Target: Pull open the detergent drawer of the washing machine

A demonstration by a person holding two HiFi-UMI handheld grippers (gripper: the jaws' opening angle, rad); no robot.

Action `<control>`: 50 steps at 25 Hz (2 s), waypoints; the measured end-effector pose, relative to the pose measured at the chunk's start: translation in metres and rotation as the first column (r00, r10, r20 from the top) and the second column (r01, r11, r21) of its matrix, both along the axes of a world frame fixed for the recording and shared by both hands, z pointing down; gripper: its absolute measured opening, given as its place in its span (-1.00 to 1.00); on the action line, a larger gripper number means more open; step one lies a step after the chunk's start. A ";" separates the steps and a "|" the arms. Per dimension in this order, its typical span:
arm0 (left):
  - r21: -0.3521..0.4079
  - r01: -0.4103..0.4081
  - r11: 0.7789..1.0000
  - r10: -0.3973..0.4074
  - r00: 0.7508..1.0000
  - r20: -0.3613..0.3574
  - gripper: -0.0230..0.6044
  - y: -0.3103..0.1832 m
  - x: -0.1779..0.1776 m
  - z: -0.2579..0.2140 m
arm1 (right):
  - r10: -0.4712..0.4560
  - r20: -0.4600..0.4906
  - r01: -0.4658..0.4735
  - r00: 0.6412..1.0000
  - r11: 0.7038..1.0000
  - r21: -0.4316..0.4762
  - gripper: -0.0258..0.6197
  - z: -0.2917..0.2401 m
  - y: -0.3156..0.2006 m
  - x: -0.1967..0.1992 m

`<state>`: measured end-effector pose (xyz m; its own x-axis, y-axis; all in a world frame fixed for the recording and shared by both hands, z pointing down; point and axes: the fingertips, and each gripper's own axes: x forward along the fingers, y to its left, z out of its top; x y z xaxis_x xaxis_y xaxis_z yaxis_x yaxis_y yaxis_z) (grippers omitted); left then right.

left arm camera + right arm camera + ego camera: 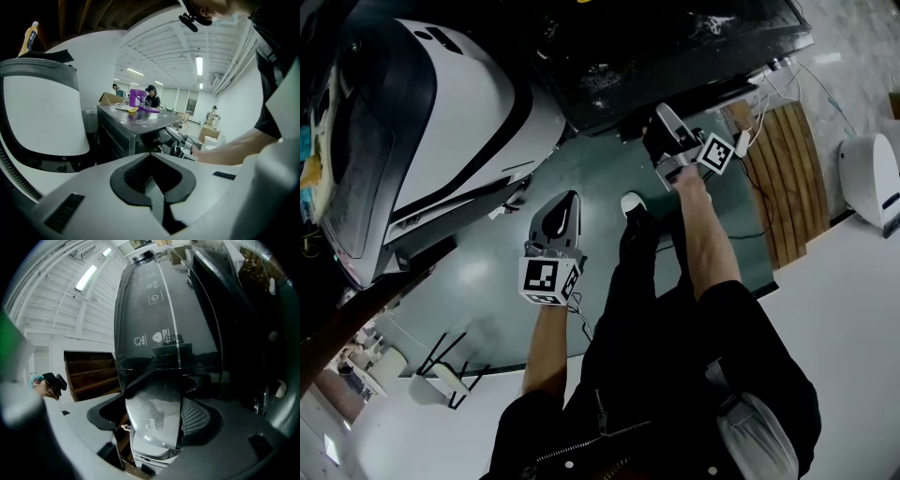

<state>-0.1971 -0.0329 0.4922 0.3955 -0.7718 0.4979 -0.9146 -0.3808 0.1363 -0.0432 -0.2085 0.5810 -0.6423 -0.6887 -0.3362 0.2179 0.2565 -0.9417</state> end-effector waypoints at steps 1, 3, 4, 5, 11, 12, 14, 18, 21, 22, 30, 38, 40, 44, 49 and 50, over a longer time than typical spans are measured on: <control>-0.001 0.000 1.000 0.000 1.000 0.000 -0.87 0.001 0.000 0.001 | -0.004 -0.005 0.004 1.000 1.000 0.001 0.21 -0.001 0.000 0.000; -0.006 -0.003 1.000 0.003 1.000 0.000 -0.87 0.002 0.001 0.004 | -0.004 -0.004 0.004 1.000 1.000 0.001 0.21 0.000 0.000 -0.001; -0.008 -0.003 1.000 0.003 1.000 0.000 -0.87 0.004 0.001 0.005 | -0.003 -0.003 0.003 1.000 1.000 -0.002 0.19 0.001 0.000 0.000; -0.008 -0.003 1.000 0.003 1.000 -0.001 -0.87 0.004 0.002 0.005 | -0.001 -0.001 0.001 1.000 1.000 -0.004 0.18 0.002 0.000 0.001; -0.013 0.003 1.000 -0.003 1.000 -0.001 -0.87 0.009 -0.003 0.008 | -0.010 -0.005 0.010 1.000 1.000 -0.011 0.15 0.003 0.002 0.002; -0.013 0.006 1.000 -0.006 1.000 -0.002 -0.87 0.009 -0.004 0.008 | -0.011 -0.004 0.011 1.000 1.000 -0.013 0.14 0.003 0.002 0.002; -0.013 0.008 1.000 -0.008 1.000 -0.003 -0.87 0.008 -0.007 0.008 | -0.016 0.001 0.016 1.000 1.000 -0.012 0.12 0.003 0.002 0.001; -0.015 0.008 1.000 -0.008 1.000 -0.007 -0.87 0.007 -0.007 0.011 | -0.012 -0.001 0.012 1.000 1.000 -0.013 0.10 0.004 0.003 0.002; -0.019 0.008 1.000 -0.008 1.000 -0.008 -0.87 0.006 -0.009 0.012 | 0.006 0.002 -0.006 1.000 1.000 0.002 0.08 0.003 0.002 0.003; -0.020 0.009 1.000 -0.009 1.000 -0.008 -0.87 0.005 -0.010 0.013 | 0.019 -0.003 -0.019 1.000 1.000 0.013 0.10 0.001 0.001 0.002; -0.033 0.001 0.999 -0.001 1.000 -0.007 -0.87 0.007 -0.008 0.019 | 0.124 0.022 -0.124 0.992 0.992 0.011 0.15 -0.001 -0.001 0.004; -0.046 0.005 0.999 -0.004 1.000 0.013 -0.87 0.019 -0.013 0.020 | 0.134 0.022 -0.134 0.991 0.991 0.009 0.08 0.002 0.001 0.006; -0.049 0.009 0.999 -0.008 1.000 0.013 -0.87 0.020 -0.014 0.022 | 0.127 0.023 -0.127 0.992 0.992 0.004 0.08 0.003 0.002 0.006; -0.049 0.004 0.999 -0.003 1.000 0.010 -0.87 0.019 -0.014 0.024 | 0.111 0.021 -0.111 0.994 0.994 0.001 0.08 0.001 0.001 0.006; -0.056 0.016 0.998 -0.015 1.000 0.011 -0.87 0.017 -0.018 0.026 | 0.092 0.011 -0.091 0.996 0.996 -0.005 0.08 0.001 0.004 0.003; -0.058 0.017 0.998 -0.017 1.000 0.009 -0.87 0.015 -0.018 0.027 | 0.090 0.006 -0.090 0.996 0.996 -0.006 0.08 0.001 0.004 0.004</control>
<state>-0.2149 -0.0179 0.5192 0.3779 -0.7480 0.5456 -0.9221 -0.3567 0.1498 -0.0391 -0.2046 0.5822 -0.5758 -0.7455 -0.3358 0.1999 0.2699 -0.9419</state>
